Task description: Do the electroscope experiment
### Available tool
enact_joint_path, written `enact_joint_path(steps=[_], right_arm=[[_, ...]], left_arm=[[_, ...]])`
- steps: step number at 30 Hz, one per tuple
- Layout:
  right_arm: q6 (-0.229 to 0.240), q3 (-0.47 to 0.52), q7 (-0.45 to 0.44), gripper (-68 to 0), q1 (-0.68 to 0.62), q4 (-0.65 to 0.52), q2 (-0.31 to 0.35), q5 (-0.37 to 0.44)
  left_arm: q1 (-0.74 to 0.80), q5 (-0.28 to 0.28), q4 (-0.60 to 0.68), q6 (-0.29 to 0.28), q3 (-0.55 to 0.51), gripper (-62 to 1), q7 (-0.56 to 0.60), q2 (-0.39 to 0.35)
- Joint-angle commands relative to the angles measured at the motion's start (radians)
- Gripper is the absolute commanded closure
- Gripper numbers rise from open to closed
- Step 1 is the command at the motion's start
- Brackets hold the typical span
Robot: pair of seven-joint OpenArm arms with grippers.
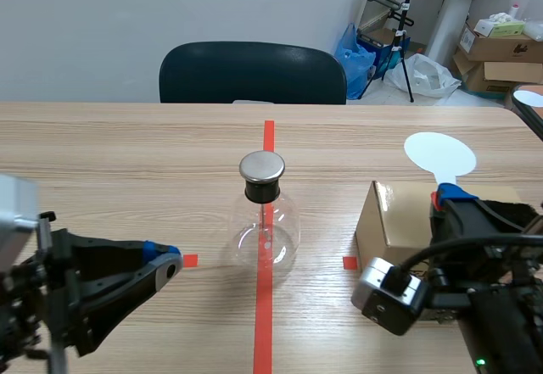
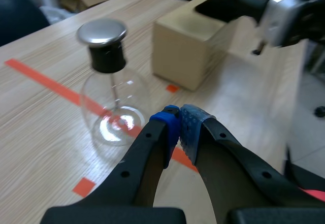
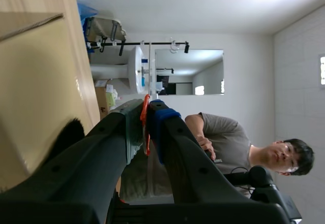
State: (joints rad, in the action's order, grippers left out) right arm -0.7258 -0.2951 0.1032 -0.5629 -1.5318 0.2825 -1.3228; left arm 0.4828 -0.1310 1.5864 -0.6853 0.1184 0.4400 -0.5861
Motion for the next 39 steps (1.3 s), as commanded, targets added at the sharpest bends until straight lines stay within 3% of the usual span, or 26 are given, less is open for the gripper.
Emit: enact_joint_path(steps=[1,8,14,17,21,27,39], right_arm=[[-0.057,0.032,-0.037,-0.9,-0.011,-0.021,-0.011,0.011],[-0.057,0.216,-0.262,-0.9,-0.089,-0.021,-0.087,0.097],[-0.057,0.376,-0.463,-0.9,-0.111,-0.012,-0.149,0.174],[-0.057,0.452,-0.559,-0.9,-0.11,0.011,-0.185,0.199],[-0.057,0.538,-0.669,-0.9,-0.097,0.064,-0.225,0.214],[-0.057,0.603,-0.742,-0.9,-0.039,0.189,-0.236,0.217],[-0.057,0.622,-0.749,-0.9,0.01,0.297,-0.236,0.159]], left_arm=[[0.056,-0.013,0.04,-0.011,-0.037,-3.0,0.035,-0.005],[0.278,-0.013,0.216,-0.011,-0.224,-3.0,0.111,-0.01],[0.321,-0.013,0.257,-0.011,-0.28,-5.7,0.11,-0.01],[0.32,0.006,0.257,-0.011,-0.282,-21.7,0.11,-0.01],[0.32,0.027,0.26,-0.011,-0.282,-62.3,0.11,-0.01],[0.318,0.028,0.261,-0.011,-0.282,-62.3,0.111,-0.01],[0.315,0.047,0.261,-0.011,-0.282,-62.3,0.14,-0.01]])
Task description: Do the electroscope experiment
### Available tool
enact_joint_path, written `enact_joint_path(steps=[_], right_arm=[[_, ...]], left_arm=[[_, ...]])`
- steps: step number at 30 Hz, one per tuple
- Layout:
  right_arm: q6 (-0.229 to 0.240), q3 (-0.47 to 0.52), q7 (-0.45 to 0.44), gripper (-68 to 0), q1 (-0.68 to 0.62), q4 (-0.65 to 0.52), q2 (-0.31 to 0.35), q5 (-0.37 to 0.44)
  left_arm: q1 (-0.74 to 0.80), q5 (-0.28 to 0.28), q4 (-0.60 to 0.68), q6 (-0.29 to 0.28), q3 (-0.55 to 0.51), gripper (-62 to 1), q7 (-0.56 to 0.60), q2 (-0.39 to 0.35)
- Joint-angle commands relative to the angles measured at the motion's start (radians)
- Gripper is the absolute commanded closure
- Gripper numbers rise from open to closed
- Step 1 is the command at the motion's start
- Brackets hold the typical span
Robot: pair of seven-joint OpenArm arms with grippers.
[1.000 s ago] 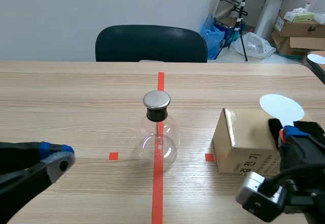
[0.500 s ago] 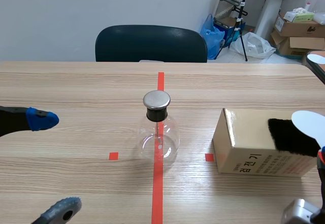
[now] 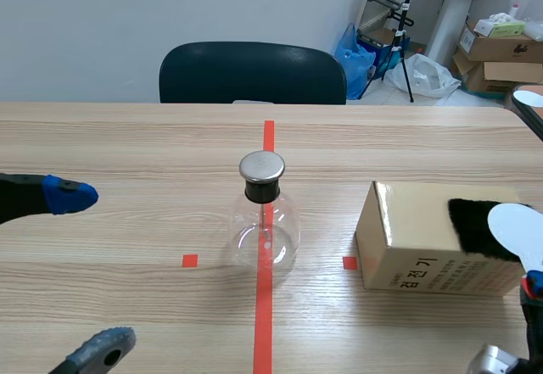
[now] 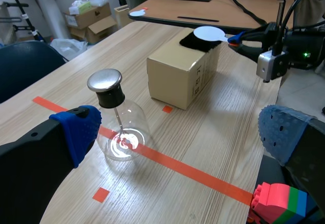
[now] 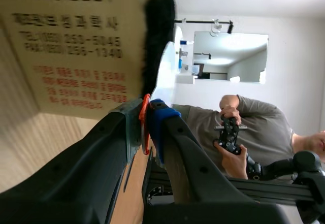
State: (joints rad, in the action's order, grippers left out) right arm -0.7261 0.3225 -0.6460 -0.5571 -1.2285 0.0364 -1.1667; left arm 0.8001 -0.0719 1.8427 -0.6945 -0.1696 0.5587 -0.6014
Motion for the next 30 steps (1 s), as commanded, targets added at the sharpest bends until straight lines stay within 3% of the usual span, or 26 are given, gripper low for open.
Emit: enact_joint_path(steps=[1,6,11,15,16,19,21,23,24,25,28,30], right_arm=[[-0.057,0.005,0.001,-0.9,0.004,-0.005,0.01,0.0],[-0.057,0.005,0.029,-0.9,0.004,-0.005,0.011,0.0],[-0.057,-0.011,-0.055,-0.9,0.003,-0.005,0.006,0.001],[-0.057,-0.011,0.142,-0.9,0.003,-0.005,0.006,0.008],[-0.057,-0.012,0.126,-0.9,0.004,-0.005,0.008,0.004],[-0.057,-0.014,-0.055,-0.9,0.006,-0.005,0.008,0.0],[-0.057,-0.014,-0.034,-0.9,0.006,-0.005,0.002,0.006],[-0.057,-0.014,0.096,-0.9,0.004,-0.005,0.002,0.008],[-0.057,-0.014,0.117,-0.9,0.003,-0.005,0.003,0.005],[-0.057,-0.014,0.093,-0.9,0.003,-0.005,0.007,-0.005],[-0.057,-0.014,-0.093,-0.9,0.006,-0.005,0.01,-0.016],[-0.057,-0.014,-0.043,-0.9,0.003,-0.005,0.007,-0.006]], left_arm=[[-0.003,-0.012,0.004,-0.002,0.006,-62.3,0.021,0.005],[-0.003,-0.012,0.004,-0.002,0.006,-62.3,0.021,0.005],[-0.003,-0.013,0.004,-0.002,0.006,-62.3,0.021,0.005],[-0.003,-0.013,0.004,-0.002,0.006,-62.3,0.021,0.005],[-0.003,-0.013,0.004,-0.002,0.006,-62.3,0.021,0.005],[-0.003,-0.013,0.004,-0.002,0.006,-62.3,0.021,0.005],[-0.003,-0.013,0.004,-0.002,0.006,-62.3,0.021,0.005],[-0.003,-0.013,0.004,-0.002,0.006,-62.3,0.021,0.005],[-0.003,-0.013,0.004,-0.002,0.006,-62.3,0.021,0.005],[-0.003,-0.013,0.004,-0.002,0.006,-62.3,0.021,0.005],[-0.003,-0.013,0.004,-0.002,0.006,-62.3,0.021,0.005],[-0.003,-0.012,0.004,-0.002,0.006,-62.3,0.021,0.005]])
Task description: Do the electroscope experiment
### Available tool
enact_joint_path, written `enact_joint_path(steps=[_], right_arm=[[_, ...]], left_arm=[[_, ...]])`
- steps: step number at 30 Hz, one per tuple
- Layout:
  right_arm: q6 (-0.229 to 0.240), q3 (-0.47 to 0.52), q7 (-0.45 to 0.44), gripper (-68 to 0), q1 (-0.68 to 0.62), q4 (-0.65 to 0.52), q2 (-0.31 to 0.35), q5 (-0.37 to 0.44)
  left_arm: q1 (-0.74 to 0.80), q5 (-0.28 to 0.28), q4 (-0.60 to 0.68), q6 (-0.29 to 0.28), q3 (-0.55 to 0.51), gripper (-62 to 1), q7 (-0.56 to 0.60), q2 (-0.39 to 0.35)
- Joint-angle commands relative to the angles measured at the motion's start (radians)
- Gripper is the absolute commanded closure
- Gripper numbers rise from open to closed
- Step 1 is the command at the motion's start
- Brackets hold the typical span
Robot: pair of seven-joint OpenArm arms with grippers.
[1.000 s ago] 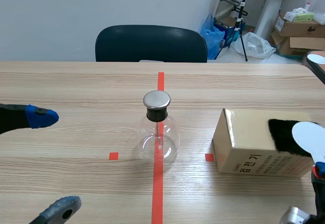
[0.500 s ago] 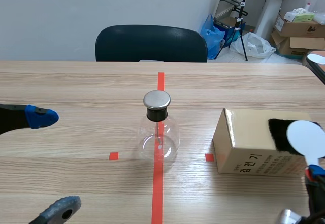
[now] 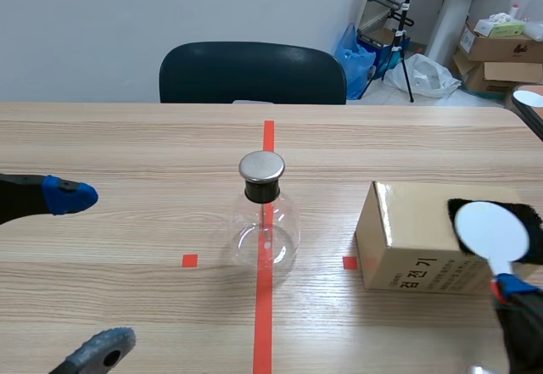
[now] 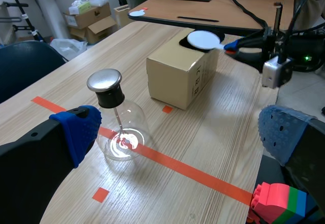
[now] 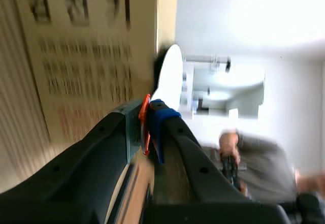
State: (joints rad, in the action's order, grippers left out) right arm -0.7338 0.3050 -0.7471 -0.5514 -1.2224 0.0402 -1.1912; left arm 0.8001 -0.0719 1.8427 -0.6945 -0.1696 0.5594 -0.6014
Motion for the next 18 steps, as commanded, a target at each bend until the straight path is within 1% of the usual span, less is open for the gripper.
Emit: enact_joint_path(steps=[1,2,3,4,6,7,8,10,11,12,13,15,16,17,18], right_arm=[[-0.049,0.004,0.136,-0.9,-0.006,-0.011,0.003,0.018],[-0.049,0.006,0.193,-0.9,-0.008,-0.011,0.004,0.015],[-0.047,0.011,0.201,-0.9,-0.008,-0.011,0.004,0.006],[-0.042,0.012,0.168,-0.9,-0.008,-0.011,0.006,-0.009],[-0.043,0.009,0.031,-0.9,-0.007,-0.011,0.006,-0.016],[-0.044,0.009,-0.005,-0.9,-0.005,-0.011,0.005,-0.016],[-0.049,0.009,0.006,-0.9,-0.006,-0.011,0.004,-0.01],[-0.049,0.01,0.131,-0.9,-0.014,-0.011,0.004,0.006],[-0.049,0.011,0.18,-0.9,-0.014,-0.011,0.005,0.005],[-0.048,0.011,0.181,-0.9,-0.016,-0.011,0.007,0.001],[-0.047,0.01,0.142,-0.9,-0.016,-0.011,0.014,-0.009],[-0.043,0.008,0.001,-0.9,-0.013,-0.012,0.018,-0.012],[-0.044,0.008,-0.015,-0.9,-0.013,-0.012,0.017,-0.01],[-0.049,0.008,0.021,-0.9,-0.014,-0.013,0.015,-0.005],[-0.049,0.009,0.1,-0.9,-0.02,-0.013,0.015,0.001]], left_arm=[[-0.003,-0.013,0.004,-0.002,0.006,-62.3,0.021,0.005],[-0.003,-0.013,0.004,-0.002,0.006,-62.3,0.02,0.005],[-0.003,-0.012,0.004,-0.002,0.006,-62.3,0.02,0.005],[-0.003,-0.012,0.004,-0.002,0.006,-62.3,0.02,0.005],[-0.003,-0.013,0.004,-0.002,0.006,-62.3,0.02,0.005],[-0.003,-0.013,0.004,-0.002,0.006,-62.3,0.02,0.005],[-0.003,-0.013,0.004,-0.002,0.006,-62.3,0.02,0.005],[-0.003,-0.013,0.004,-0.002,0.006,-62.3,0.02,0.005],[-0.003,-0.013,0.004,-0.002,0.006,-62.3,0.02,0.005],[-0.003,-0.013,0.004,-0.002,0.006,-62.3,0.02,0.005],[-0.003,-0.013,0.004,-0.002,0.006,-62.3,0.02,0.005],[-0.003,-0.013,0.004,-0.002,0.006,-62.3,0.02,0.005],[-0.003,-0.013,0.004,-0.002,0.006,-62.3,0.02,0.005],[-0.003,-0.013,0.004,-0.002,0.006,-62.3,0.02,0.005],[-0.003,-0.013,0.004,-0.002,0.006,-62.3,0.02,0.005]])
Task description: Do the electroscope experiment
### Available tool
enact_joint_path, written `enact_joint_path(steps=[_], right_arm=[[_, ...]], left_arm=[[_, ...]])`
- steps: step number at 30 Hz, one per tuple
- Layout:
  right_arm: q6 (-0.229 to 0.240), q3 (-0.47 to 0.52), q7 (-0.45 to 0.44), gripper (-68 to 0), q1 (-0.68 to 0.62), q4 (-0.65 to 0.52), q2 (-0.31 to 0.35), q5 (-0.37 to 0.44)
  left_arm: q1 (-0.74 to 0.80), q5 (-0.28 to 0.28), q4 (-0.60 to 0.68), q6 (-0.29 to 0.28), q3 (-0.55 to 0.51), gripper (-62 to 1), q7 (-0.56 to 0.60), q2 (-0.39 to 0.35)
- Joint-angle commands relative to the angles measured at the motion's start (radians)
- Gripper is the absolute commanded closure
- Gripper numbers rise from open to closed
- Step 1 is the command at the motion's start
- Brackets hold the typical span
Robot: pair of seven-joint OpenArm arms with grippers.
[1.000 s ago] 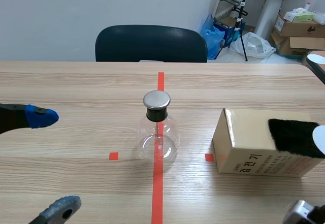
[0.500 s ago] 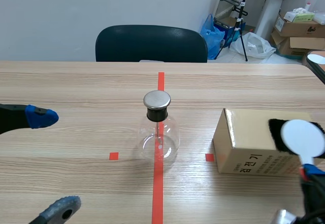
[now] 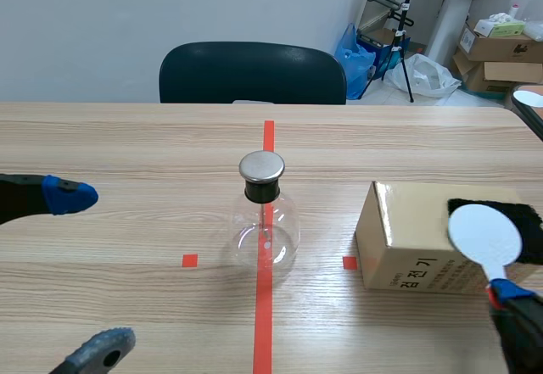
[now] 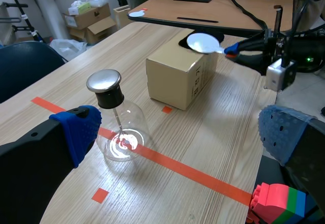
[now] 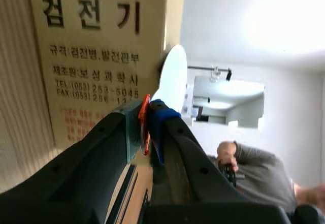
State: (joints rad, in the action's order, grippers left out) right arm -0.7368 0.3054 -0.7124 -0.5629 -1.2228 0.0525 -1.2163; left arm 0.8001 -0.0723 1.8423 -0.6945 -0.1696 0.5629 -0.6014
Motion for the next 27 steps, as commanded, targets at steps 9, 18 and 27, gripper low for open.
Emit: enact_joint_path(steps=[9,18,27], right_arm=[[-0.041,0.01,0.118,-0.9,-0.014,-0.017,0.003,0.041],[-0.042,0.025,0.127,-0.9,-0.029,-0.017,0.005,0.022],[-0.02,0.042,0.108,-0.9,-0.021,-0.021,0.003,0.028]], left_arm=[[-0.003,-0.012,0.005,-0.002,0.006,-62.3,0.016,0.005],[-0.003,-0.011,0.005,-0.002,0.006,-62.3,0.016,0.005],[-0.003,-0.011,0.005,-0.002,0.006,-62.3,0.016,0.005]])
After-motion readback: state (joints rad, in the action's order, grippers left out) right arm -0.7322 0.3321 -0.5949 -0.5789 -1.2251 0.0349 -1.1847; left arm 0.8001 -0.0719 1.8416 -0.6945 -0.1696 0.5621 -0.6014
